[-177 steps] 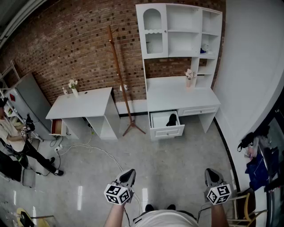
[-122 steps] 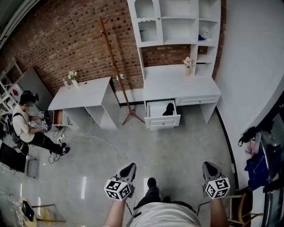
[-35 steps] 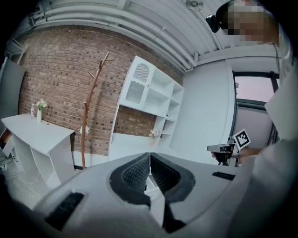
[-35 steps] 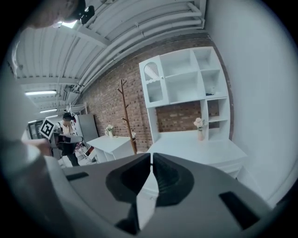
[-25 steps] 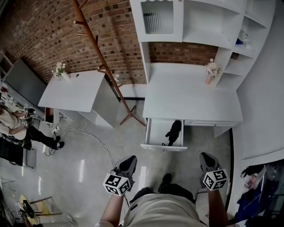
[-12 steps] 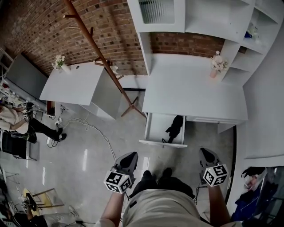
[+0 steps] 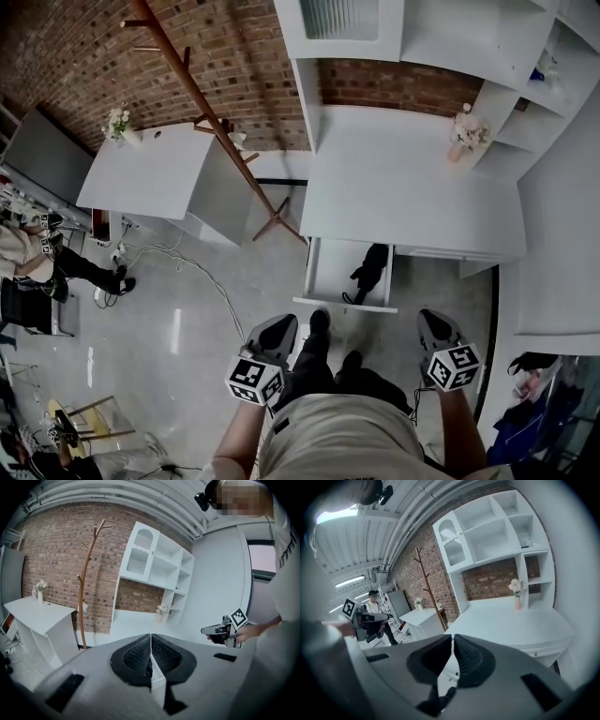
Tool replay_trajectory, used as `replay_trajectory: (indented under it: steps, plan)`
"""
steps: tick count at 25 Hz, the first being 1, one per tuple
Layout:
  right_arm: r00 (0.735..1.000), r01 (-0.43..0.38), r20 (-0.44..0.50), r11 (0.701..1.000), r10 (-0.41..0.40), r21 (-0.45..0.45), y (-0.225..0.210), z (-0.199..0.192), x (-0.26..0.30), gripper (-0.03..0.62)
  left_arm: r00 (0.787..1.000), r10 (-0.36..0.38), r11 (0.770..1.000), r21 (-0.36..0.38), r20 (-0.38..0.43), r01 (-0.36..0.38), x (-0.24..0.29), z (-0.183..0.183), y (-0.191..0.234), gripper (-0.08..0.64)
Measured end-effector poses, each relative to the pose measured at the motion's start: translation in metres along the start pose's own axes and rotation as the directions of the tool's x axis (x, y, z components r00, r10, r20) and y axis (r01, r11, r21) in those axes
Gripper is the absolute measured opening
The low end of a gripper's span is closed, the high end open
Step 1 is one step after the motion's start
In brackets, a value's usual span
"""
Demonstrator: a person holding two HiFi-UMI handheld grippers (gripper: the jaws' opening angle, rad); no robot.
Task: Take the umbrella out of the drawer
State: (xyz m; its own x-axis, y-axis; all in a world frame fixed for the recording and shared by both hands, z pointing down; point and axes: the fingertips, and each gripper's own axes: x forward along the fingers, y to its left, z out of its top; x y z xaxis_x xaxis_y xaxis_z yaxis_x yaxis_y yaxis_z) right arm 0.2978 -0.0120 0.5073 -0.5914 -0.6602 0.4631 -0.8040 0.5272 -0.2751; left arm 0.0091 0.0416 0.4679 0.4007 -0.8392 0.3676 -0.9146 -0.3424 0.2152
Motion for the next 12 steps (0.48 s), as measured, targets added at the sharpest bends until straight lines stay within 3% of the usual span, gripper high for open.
replay_trajectory:
  steps: [12]
  plan:
    - [0.994,0.083,-0.067,0.996,-0.082,0.020,0.004,0.008,0.046,0.032,0.993,-0.107,0.994,0.029,-0.051,0.109,0.058,0.012,0.051,0.026]
